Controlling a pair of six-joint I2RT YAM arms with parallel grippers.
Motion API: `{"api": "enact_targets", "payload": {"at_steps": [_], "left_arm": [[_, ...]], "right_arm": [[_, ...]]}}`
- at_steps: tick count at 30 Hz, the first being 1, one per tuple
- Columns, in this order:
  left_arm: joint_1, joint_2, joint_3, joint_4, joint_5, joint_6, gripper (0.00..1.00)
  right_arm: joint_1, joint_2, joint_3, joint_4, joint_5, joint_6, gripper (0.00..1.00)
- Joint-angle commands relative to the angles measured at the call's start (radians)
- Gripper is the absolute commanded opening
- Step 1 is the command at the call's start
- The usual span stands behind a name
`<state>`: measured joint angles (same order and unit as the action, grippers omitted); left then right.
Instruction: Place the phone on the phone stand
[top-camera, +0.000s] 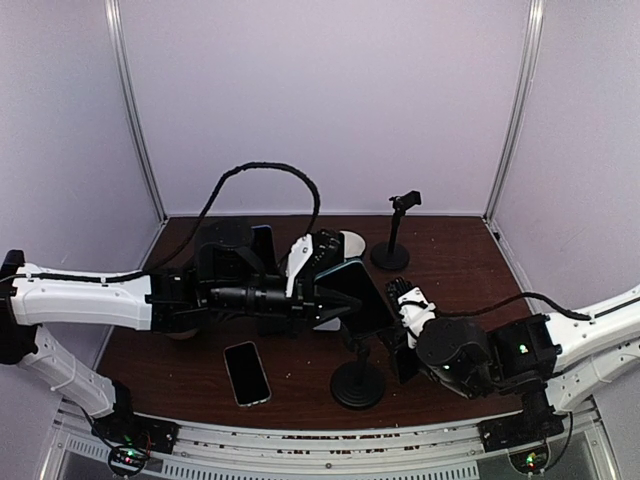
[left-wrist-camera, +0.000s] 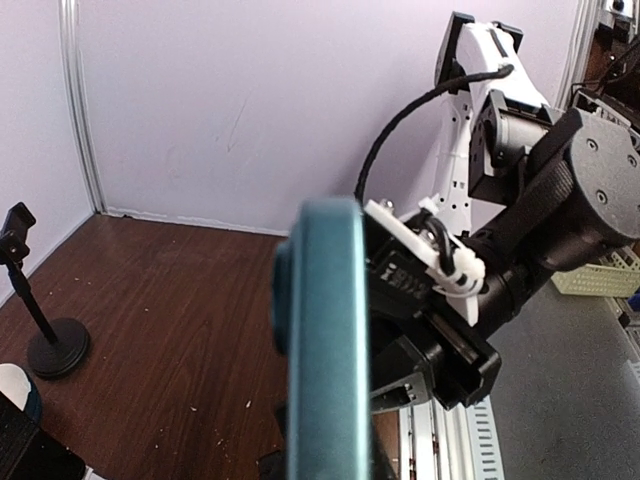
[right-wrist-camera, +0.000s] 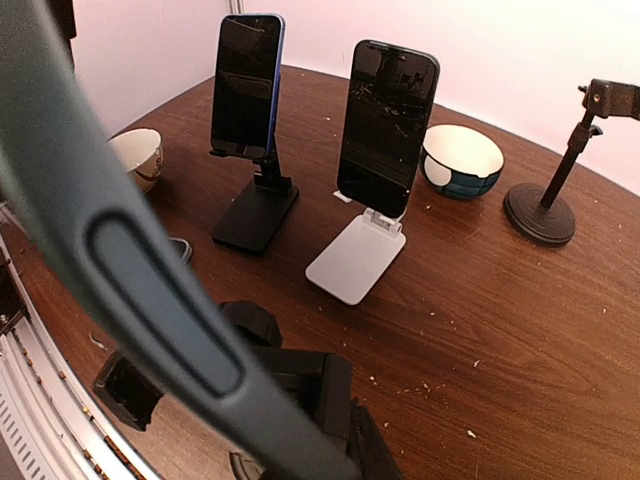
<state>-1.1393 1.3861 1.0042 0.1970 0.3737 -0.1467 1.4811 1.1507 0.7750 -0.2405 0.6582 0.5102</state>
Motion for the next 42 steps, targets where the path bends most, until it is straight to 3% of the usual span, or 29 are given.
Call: {"api": "enact_targets", "payload": {"at_steps": [1,7,11,18,27,36,42], "left_arm": [[-0.025,0.012,-0.061,0.246,-0.077,-0.096,0.00],[-0.107,0.019,-0.095,0.239,-0.242,-0.119,0.00],[-0.139,-0.002,-0.058,-0.007,-0.367,-0.132,0.00],[-0.142,-0.038,-0.074,-0.320,-0.366,-0.241,0.00],[-0.143,-0.031,0.032,-0.669,-0.389,-0.238,0.00],[-0.148,-0.015,0.112,-0.838,-0.430,-0.187,0.00],[-0.155,-0.007,0.147,-0.907,-0.442,-0.171,0.00]], "right_arm": [[0.007,0.013,-0.008,0.008,0.014,0.082,0.03],[0.008,0.014,-0.017,0.018,0.043,0.122,0.00],[0.009,0.010,0.003,-0.033,0.067,0.133,0.00],[0.006,-0.021,-0.007,-0.061,0.095,0.144,0.00],[-0.015,-0.031,0.003,-0.134,0.088,0.156,0.00],[-0.109,-0.073,-0.043,-0.140,-0.014,0.087,0.00],[-0.118,-0.063,0.005,-0.221,0.025,0.080,0.00]]}}
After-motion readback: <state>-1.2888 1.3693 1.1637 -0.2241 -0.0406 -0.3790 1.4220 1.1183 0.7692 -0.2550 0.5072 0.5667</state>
